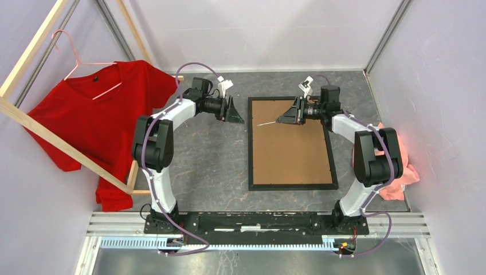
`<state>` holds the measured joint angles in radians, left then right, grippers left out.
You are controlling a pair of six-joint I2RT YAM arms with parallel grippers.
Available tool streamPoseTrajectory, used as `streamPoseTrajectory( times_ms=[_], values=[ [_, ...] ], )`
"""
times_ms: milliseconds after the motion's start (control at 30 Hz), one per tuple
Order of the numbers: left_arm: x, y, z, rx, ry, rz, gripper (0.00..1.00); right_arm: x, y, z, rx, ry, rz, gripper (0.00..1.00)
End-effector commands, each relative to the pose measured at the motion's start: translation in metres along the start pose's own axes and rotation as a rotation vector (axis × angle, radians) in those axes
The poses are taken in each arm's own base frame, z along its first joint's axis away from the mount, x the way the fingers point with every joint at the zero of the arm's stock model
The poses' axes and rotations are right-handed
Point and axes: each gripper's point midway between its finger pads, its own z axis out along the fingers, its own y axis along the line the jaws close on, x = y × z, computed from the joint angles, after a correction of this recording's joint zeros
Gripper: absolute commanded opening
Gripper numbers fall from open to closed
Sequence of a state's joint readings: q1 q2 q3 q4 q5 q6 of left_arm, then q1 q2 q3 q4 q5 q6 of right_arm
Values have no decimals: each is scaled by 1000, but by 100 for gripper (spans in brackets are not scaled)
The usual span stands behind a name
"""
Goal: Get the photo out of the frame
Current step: Adjust the screwdriver, then release the photo frame item from the photo frame.
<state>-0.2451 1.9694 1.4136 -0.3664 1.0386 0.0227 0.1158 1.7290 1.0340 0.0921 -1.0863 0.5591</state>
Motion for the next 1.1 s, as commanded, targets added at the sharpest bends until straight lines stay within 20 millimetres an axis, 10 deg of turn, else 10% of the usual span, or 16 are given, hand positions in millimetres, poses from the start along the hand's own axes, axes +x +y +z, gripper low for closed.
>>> streamPoseTrajectory(
  times_ms=[0, 267, 567, 1067],
  values=[
    [-35, 21, 9, -133, -133, -43, 77, -23, -19, 10, 40, -81, 36, 0],
    [-44, 62, 29, -216, -187, -154, 99, -66, -65, 32, 149, -104, 141, 0],
    [-38, 74, 56, -207, -192, -209, 100, -74, -87, 44, 168, -115, 232, 0],
    [-20, 77, 74, -123, -154, -291, 68, -55, -107, 53, 166, -88, 327, 0]
  ],
)
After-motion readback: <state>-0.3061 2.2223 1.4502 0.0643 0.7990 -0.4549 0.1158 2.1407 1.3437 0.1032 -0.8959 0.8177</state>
